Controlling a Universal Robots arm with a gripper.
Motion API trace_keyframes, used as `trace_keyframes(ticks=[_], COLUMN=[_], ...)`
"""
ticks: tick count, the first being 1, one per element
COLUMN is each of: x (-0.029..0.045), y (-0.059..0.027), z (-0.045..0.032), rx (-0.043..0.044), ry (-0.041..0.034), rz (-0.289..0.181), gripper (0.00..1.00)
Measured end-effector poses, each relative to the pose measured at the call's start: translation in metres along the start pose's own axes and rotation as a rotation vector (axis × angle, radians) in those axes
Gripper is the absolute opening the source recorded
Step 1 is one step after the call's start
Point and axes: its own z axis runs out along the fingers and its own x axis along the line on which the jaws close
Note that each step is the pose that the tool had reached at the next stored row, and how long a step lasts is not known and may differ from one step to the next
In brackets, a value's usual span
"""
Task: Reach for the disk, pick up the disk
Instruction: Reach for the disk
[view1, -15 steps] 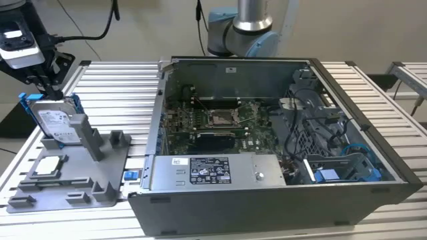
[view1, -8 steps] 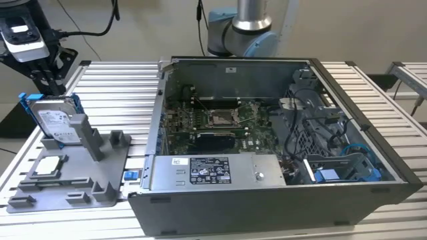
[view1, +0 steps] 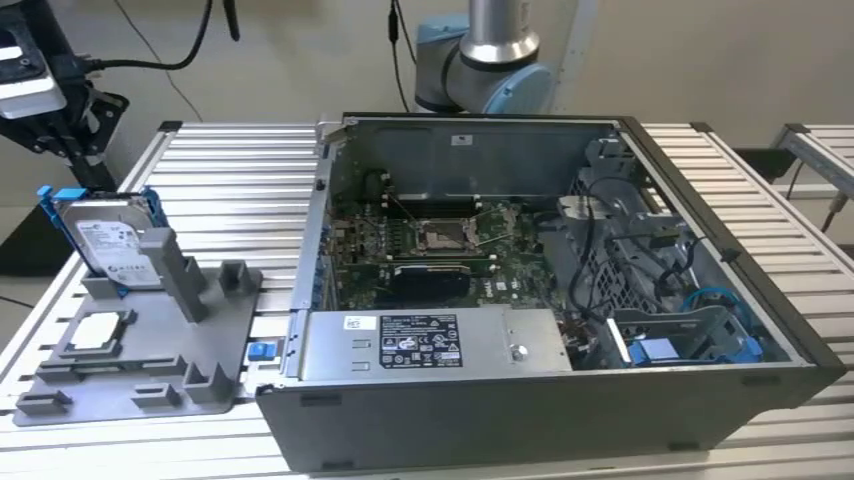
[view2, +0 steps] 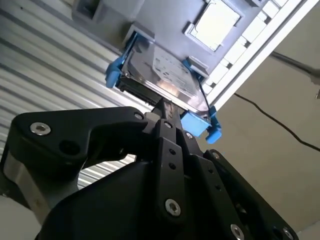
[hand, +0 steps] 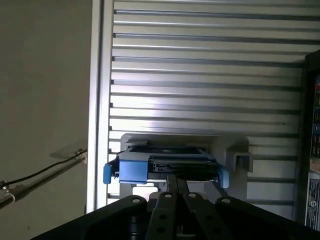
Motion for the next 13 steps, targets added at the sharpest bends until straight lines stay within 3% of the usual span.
trace_keyframes(ticks=[6, 13], x=[0.0183, 0.0212], y=[0.0003, 0.0004], z=[0.0012, 0.0017], rx=[0.0, 0.0], ry=[0.0005, 0.0016], rz=[-0.014, -0.043], gripper=[0.0, 0.0])
